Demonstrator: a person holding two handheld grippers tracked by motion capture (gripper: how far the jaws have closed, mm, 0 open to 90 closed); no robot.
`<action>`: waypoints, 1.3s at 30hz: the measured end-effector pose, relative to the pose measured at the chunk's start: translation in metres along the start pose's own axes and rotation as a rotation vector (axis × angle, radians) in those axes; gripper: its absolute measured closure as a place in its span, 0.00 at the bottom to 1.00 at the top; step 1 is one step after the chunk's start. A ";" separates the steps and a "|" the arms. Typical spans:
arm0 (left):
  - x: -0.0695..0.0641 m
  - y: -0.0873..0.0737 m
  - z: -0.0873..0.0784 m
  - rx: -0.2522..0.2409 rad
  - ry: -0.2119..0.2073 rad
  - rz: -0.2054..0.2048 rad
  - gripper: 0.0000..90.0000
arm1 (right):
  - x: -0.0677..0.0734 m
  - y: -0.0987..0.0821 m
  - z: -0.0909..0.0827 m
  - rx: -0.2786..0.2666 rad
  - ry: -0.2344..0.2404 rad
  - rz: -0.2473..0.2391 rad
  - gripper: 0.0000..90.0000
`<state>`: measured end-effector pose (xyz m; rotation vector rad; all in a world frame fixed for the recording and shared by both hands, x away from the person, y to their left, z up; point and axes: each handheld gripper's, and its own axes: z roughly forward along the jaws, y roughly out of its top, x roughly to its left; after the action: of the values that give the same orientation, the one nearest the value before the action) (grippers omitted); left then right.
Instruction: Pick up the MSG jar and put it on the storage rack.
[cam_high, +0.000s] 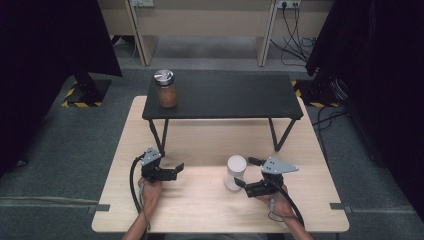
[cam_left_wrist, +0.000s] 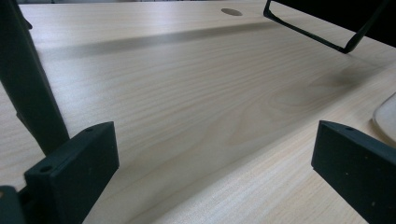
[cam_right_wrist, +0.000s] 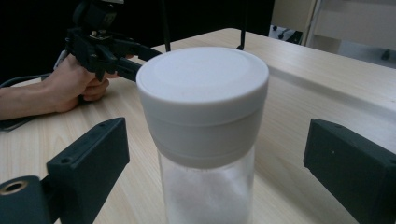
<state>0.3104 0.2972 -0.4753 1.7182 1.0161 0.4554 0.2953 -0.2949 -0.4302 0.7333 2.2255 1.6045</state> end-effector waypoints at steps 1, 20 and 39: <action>0.000 0.000 0.000 0.001 0.000 0.002 0.00 | 0.000 0.001 0.002 0.000 0.001 0.000 0.09; 0.000 0.000 0.000 0.002 -0.006 0.010 0.00 | 0.008 0.008 0.026 -0.007 -0.007 -0.028 0.37; 0.000 0.001 0.000 0.004 -0.007 0.009 0.00 | 0.014 0.008 0.027 -0.006 -0.029 -0.026 0.38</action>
<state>0.3110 0.2969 -0.4748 1.7278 1.0054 0.4535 0.2994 -0.2640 -0.4304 0.7190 2.1999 1.5774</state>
